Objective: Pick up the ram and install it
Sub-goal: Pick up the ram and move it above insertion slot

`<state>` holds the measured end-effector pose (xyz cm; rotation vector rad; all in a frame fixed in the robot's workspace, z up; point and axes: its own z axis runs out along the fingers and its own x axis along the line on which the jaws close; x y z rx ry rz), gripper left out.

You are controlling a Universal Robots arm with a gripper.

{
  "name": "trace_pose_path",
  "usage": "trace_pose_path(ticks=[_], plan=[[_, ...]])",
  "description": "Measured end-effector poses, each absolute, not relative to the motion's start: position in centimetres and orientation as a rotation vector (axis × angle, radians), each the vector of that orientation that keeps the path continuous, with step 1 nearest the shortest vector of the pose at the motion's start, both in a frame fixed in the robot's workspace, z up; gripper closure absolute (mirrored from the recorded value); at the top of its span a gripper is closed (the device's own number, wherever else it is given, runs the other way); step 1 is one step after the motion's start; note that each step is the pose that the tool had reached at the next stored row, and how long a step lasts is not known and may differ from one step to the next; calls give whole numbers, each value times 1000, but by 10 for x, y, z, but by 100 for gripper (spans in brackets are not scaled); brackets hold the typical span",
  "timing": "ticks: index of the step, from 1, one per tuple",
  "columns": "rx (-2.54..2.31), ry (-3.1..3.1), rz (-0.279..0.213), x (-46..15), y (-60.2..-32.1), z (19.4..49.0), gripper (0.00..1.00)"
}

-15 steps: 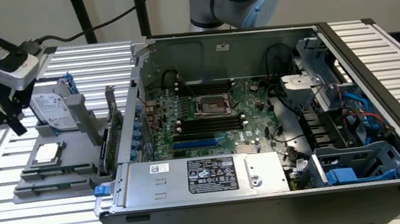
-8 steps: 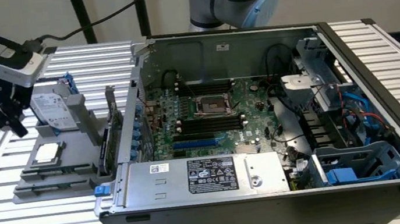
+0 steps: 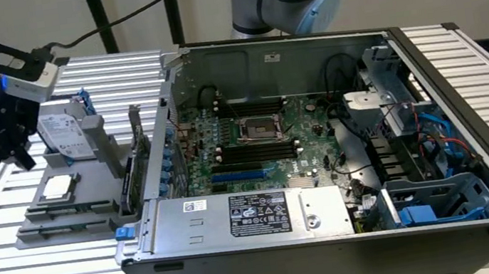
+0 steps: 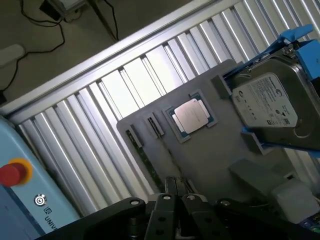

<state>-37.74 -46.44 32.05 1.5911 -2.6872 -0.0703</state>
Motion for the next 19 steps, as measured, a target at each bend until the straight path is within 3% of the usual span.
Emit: trace_pose_path(ticks=[19], plan=[[2024,-2368,-64,-377,-464,305,89]])
